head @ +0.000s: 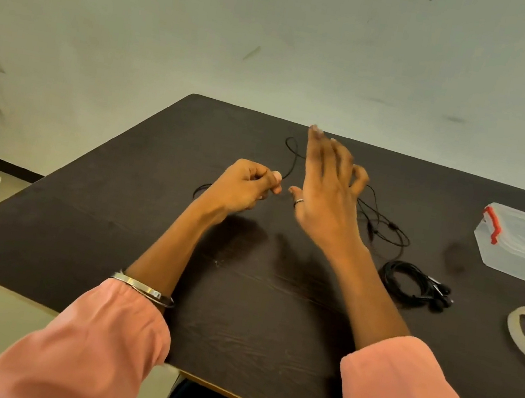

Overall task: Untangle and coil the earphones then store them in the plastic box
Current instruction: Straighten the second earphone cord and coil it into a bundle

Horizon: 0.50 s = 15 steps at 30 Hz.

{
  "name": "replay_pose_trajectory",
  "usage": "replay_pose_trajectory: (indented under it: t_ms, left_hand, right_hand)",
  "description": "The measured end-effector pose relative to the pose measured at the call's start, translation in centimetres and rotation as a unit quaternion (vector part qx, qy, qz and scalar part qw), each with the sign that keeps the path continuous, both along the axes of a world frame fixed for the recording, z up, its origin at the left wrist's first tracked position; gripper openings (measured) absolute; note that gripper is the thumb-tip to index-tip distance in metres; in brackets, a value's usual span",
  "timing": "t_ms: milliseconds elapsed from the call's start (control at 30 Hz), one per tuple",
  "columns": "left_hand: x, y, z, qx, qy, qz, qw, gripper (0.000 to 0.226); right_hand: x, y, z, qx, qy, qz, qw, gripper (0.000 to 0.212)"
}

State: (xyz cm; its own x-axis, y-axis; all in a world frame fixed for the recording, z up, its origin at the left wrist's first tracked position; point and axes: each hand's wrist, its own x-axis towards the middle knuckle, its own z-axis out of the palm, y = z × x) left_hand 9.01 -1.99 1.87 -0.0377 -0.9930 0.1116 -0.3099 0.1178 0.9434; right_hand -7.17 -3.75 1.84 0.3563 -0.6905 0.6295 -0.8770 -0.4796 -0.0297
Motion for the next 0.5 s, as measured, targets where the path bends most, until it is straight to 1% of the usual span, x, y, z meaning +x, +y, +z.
replay_pose_trajectory:
  t_ms: [67,100,167,200,267,333,367,433,500]
  left_hand:
    - [-0.1,-0.1,-0.2,-0.009,-0.009,0.023,1.0,0.033]
    - [-0.1,-0.2,-0.3,-0.015,-0.012,0.036,0.999,0.033]
    - [-0.2,-0.2,-0.3,-0.032,-0.012,0.044,0.998,0.032]
    - [-0.2,-0.2,-0.3,-0.037,-0.009,0.035,0.999,0.031]
    - [-0.2,0.0,-0.1,-0.037,-0.006,0.008,0.999,0.03]
    - [-0.2,0.1,0.0,-0.03,-0.008,-0.01,0.999,0.03]
    - [-0.2,0.2,0.1,-0.026,-0.009,-0.019,0.999,0.031]
    - [-0.1,0.3,0.3,-0.02,-0.005,-0.037,0.999,0.031]
    - [0.1,0.3,0.5,-0.017,0.008,-0.046,0.999,0.031]
  right_hand:
    - [-0.3,0.3,0.3,-0.027,-0.021,0.001,0.999,0.095]
    - [-0.5,0.4,0.5,-0.043,-0.011,0.01,0.999,0.093]
    - [-0.6,0.4,0.3,-0.067,0.04,0.029,0.997,0.083]
    - [-0.5,0.2,0.0,-0.07,0.06,0.039,0.995,0.073]
    - [-0.6,-0.4,-0.8,-0.072,0.057,0.058,0.994,0.042]
    - [-1.0,-0.8,-1.1,-0.057,0.011,0.073,0.996,0.018]
    - [-1.3,-0.8,-1.0,-0.039,-0.017,0.078,0.996,0.012]
    - [-2.0,-1.0,-0.6,-0.006,-0.069,0.073,0.995,0.012]
    - [-2.6,-1.2,-0.2,0.012,-0.144,0.035,0.989,0.017]
